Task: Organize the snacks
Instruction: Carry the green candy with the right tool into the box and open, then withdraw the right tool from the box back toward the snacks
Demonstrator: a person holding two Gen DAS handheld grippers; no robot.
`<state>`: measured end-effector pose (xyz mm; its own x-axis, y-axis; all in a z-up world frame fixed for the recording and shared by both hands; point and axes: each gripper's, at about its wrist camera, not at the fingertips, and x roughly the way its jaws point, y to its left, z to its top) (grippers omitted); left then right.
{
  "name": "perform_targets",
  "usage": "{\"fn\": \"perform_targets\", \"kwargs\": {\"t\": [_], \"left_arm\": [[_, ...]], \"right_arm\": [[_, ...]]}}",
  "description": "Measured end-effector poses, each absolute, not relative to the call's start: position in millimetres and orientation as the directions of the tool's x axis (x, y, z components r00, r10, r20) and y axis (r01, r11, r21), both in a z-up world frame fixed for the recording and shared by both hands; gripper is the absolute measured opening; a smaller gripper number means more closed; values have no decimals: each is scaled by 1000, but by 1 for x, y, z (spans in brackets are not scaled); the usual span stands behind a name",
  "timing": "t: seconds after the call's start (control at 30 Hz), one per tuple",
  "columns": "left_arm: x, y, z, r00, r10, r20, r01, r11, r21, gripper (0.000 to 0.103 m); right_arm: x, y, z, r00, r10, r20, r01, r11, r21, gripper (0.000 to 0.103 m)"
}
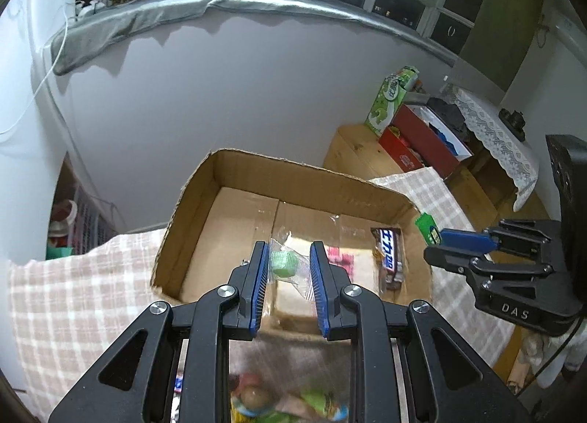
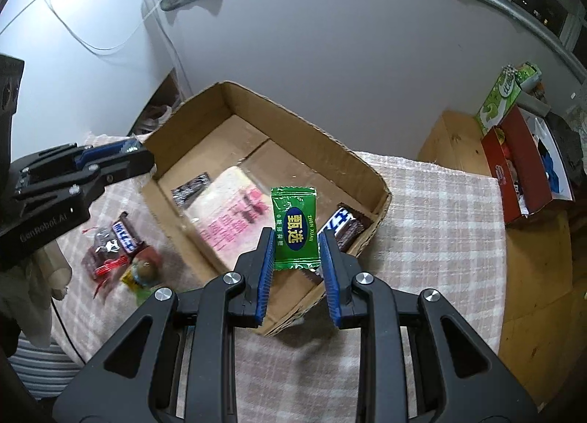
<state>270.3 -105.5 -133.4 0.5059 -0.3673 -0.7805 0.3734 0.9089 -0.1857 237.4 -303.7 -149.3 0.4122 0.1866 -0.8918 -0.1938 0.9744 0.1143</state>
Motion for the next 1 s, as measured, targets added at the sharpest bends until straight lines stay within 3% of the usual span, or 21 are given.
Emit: {"fn": "perform_targets", "kwargs": {"t": [0.4, 0.47, 0.5, 0.53, 0.57, 0.6, 0.63, 1.0], "left_arm": [[289, -113, -146, 473, -350, -809, 361, 914, -184, 22], [290, -114, -148, 459, -346, -819, 359, 915, -185, 31], [291, -113, -148, 457, -339, -823, 353, 918, -182, 37], [291, -112, -148, 457, -332, -825, 345, 921, -179, 54], [291, -111, -147, 463, -327, -824, 339, 924, -176, 60], [290, -109, -147, 468, -325, -822, 336, 925, -175, 60], [290, -107, -146, 467, -326, -822, 332, 926, -179, 60], [275, -81, -139, 484, -331, -810, 303, 932, -200, 60]], "right_arm": [[253, -308, -171, 378, 179, -908, -182, 976, 117, 26], [254, -308, -171, 382, 172, -908, -181, 977, 109, 26], [254, -308, -171, 380, 170, -909, -179, 978, 107, 30], [253, -308, -171, 380, 172, -909, -178, 978, 110, 45], [252, -308, -170, 387, 172, -906, -178, 978, 110, 55], [250, -308, -167, 403, 169, -900, -178, 978, 104, 72], [249, -307, -165, 412, 169, -895, -181, 978, 102, 79], [233, -296, -154, 413, 201, -888, -218, 969, 117, 79]]}}
